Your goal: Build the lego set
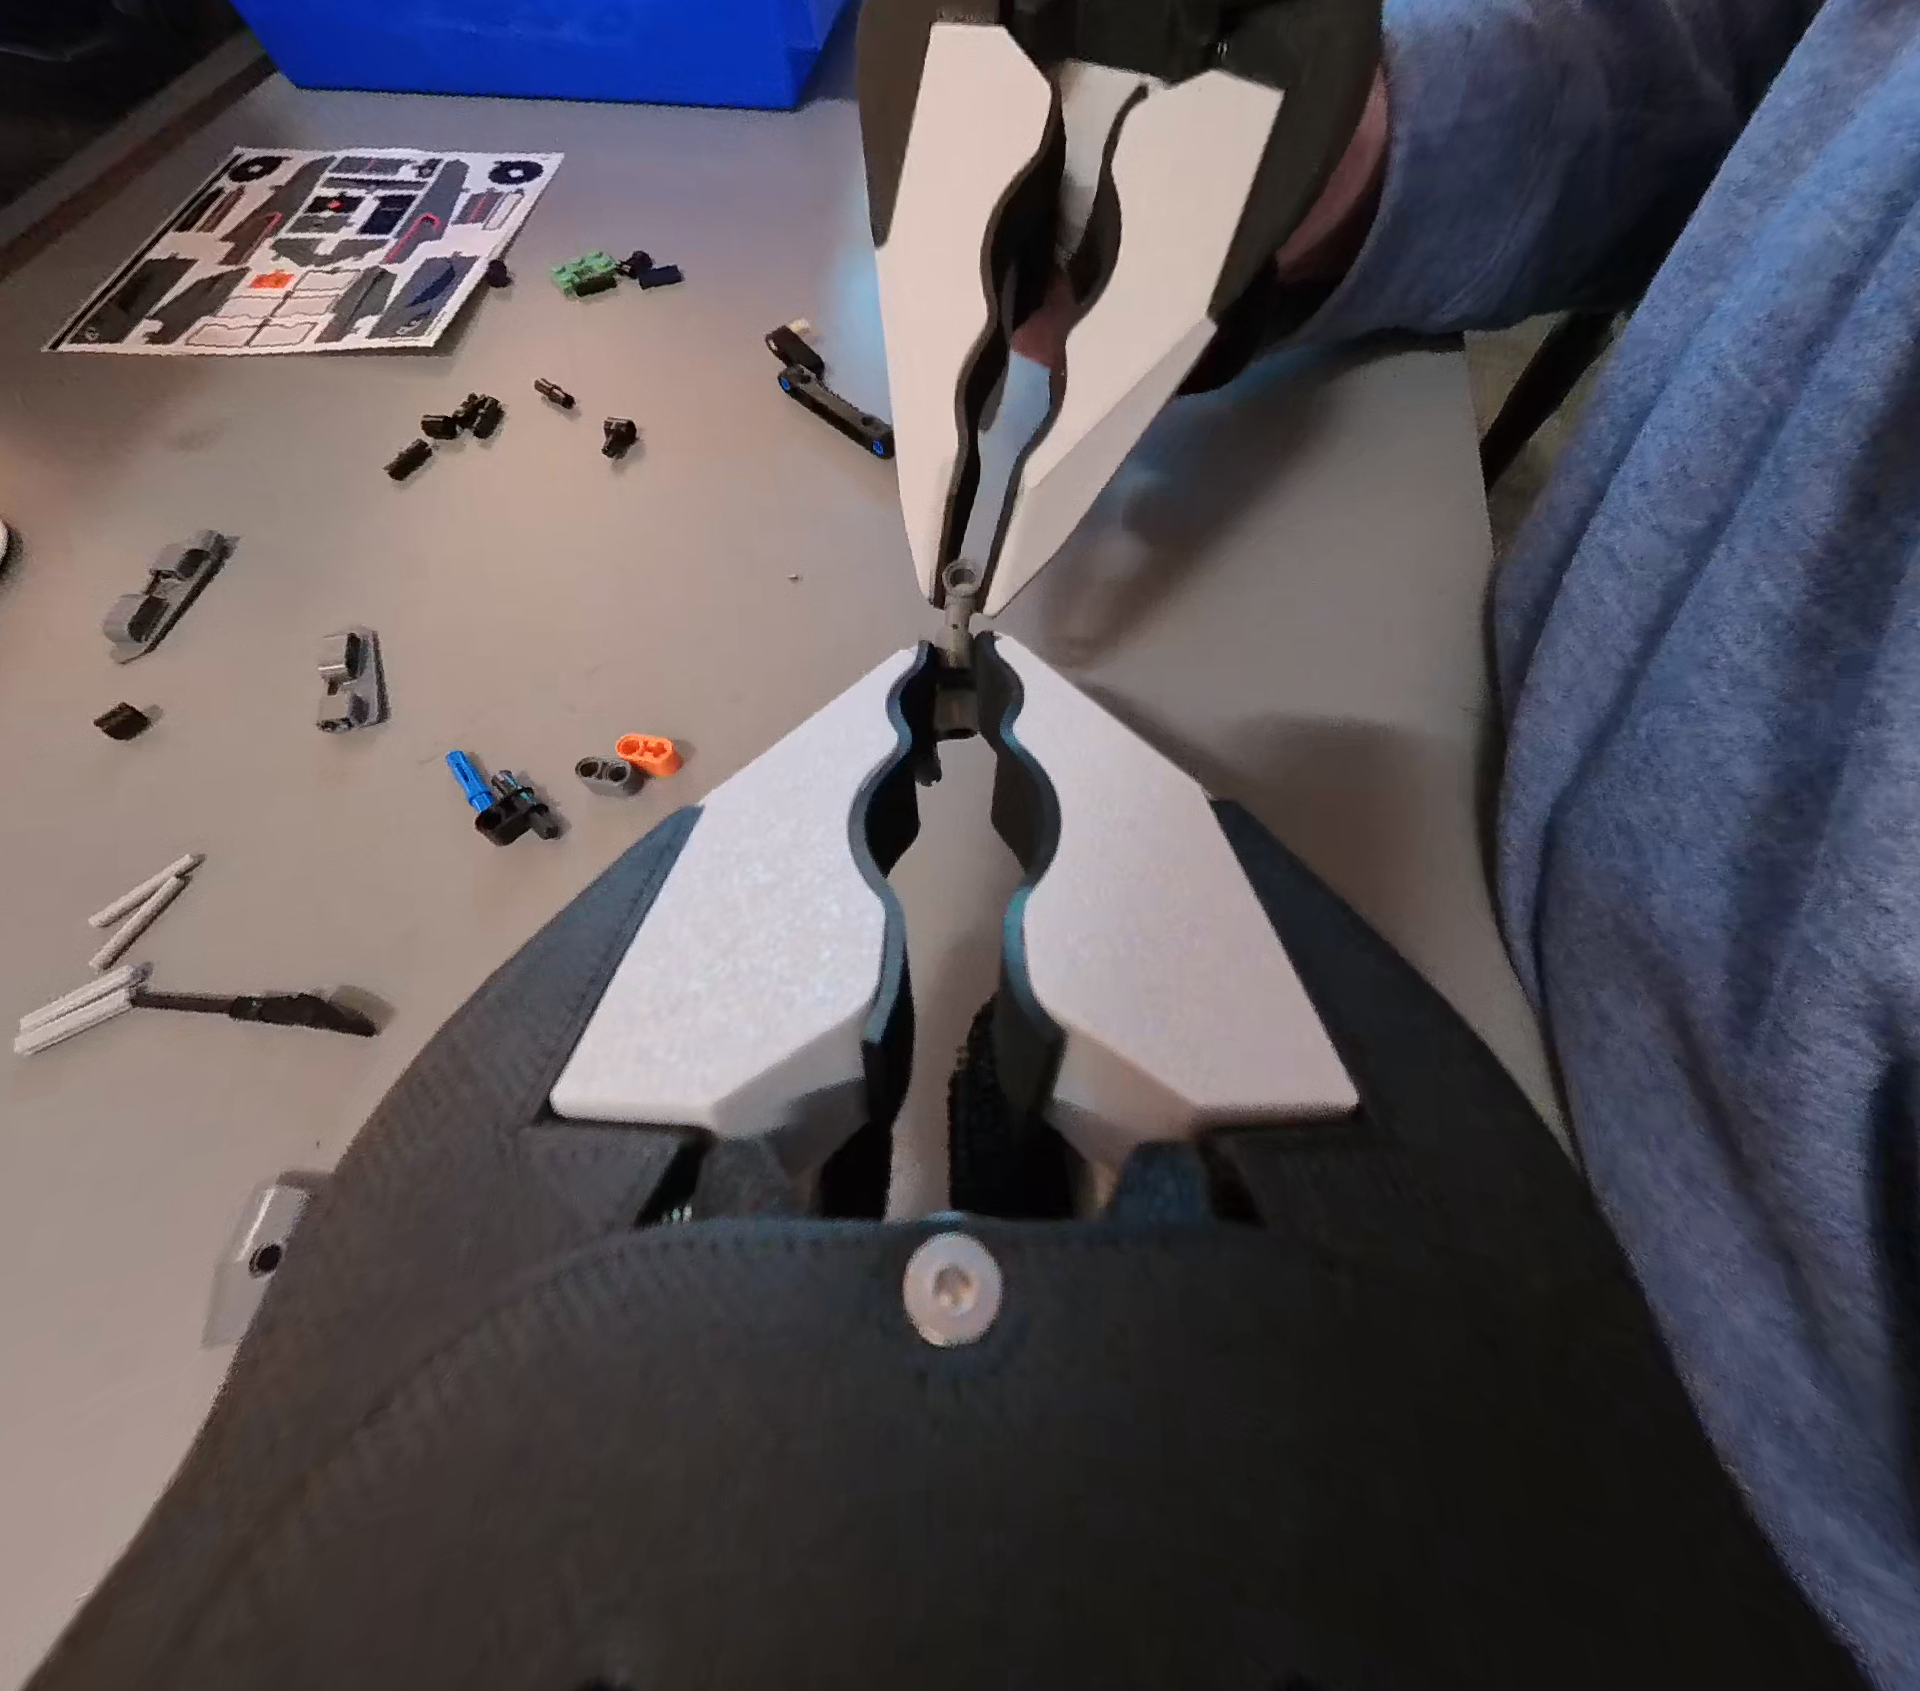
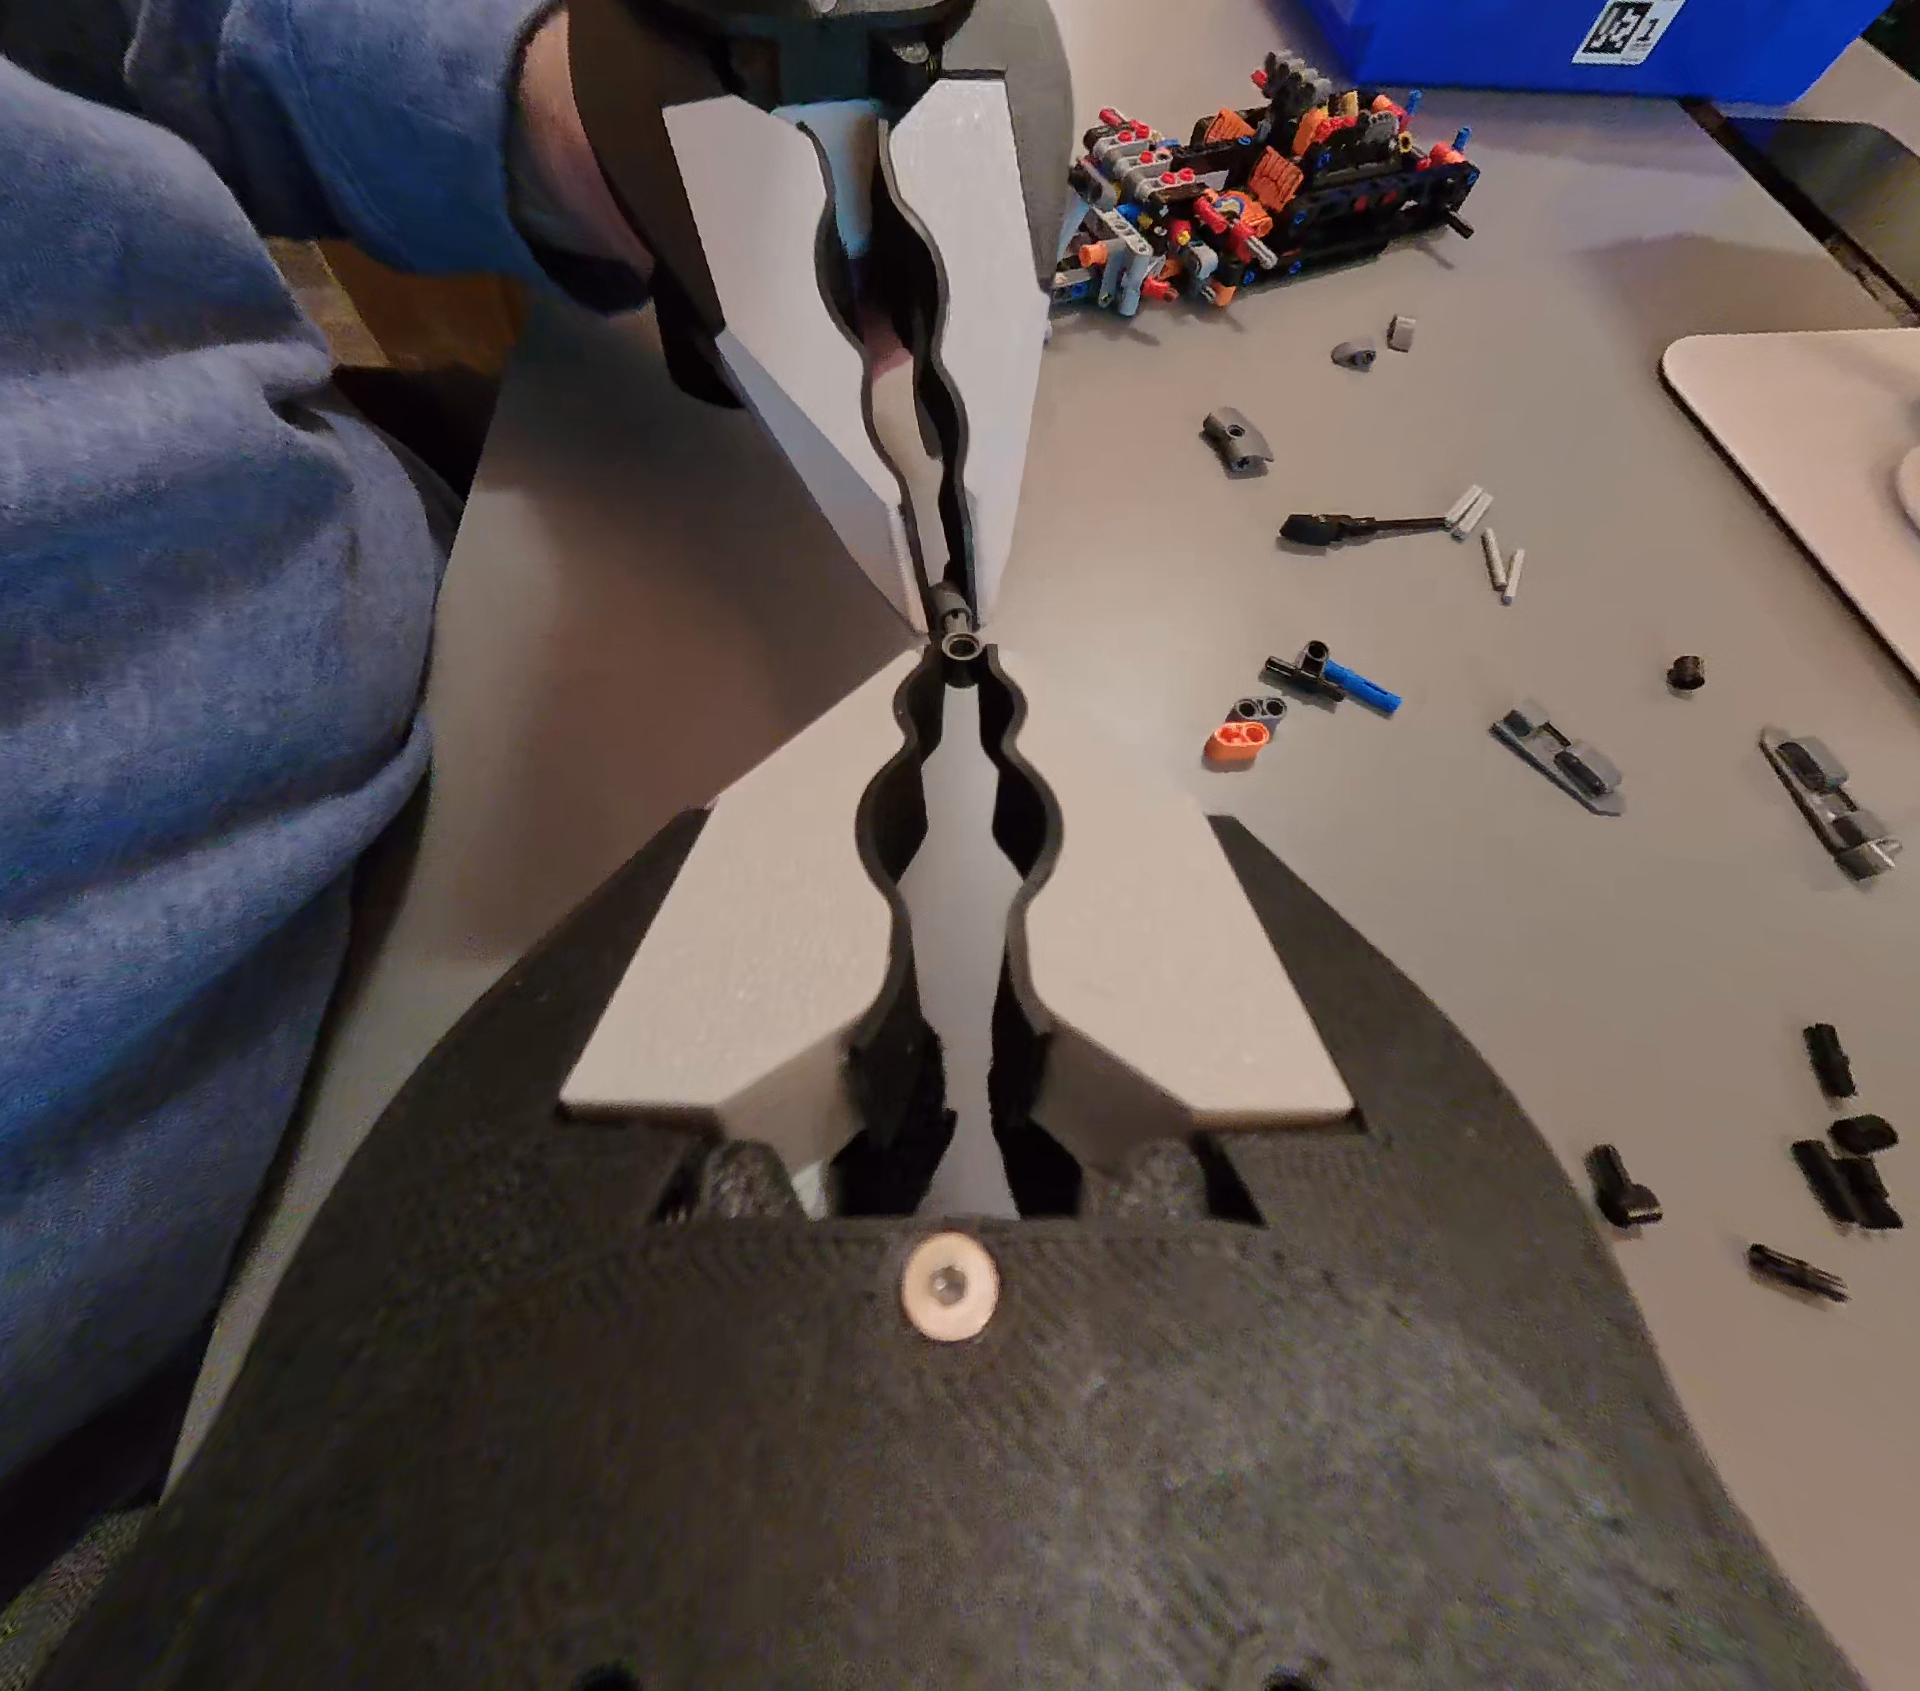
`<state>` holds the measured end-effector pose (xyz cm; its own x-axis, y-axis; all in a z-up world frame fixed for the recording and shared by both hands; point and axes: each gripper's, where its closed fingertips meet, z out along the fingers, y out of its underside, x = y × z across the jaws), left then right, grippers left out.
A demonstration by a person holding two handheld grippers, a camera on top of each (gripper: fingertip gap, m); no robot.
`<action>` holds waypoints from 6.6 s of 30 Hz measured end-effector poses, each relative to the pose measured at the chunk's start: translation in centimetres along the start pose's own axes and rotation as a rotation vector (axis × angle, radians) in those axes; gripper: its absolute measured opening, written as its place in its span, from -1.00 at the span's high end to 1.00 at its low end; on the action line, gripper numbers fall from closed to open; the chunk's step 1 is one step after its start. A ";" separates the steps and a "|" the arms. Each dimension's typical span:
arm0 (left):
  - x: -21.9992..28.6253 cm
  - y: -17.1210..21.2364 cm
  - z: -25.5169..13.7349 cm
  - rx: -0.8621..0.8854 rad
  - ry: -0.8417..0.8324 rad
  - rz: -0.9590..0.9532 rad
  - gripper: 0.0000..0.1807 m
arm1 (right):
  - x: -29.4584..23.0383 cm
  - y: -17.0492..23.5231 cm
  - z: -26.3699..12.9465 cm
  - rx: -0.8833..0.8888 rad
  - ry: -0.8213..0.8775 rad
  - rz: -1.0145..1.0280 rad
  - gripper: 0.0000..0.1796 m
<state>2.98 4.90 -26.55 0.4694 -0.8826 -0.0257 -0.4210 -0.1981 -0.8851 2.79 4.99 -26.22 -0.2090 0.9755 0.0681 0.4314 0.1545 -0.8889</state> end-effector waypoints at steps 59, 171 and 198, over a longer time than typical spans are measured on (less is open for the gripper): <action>-1.1 -4.1 -0.4 0.197 -0.010 -0.464 0.94 | 1.7 -2.5 -1.2 -0.159 0.450 -0.365 0.73; -10.6 -13.0 -9.5 1.025 0.132 -0.708 0.94 | 9.6 -13.4 -0.2 0.195 0.543 -0.099 0.98; -8.9 -13.6 -9.3 0.835 0.040 -0.489 0.81 | 8.5 -13.1 -0.8 0.137 0.464 -0.133 0.99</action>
<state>-2.63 11.47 -9.94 0.4126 -0.8000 0.4356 0.5080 -0.1949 -0.8390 -3.98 11.38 -13.63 0.1711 0.9203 0.3518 0.3021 0.2909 -0.9078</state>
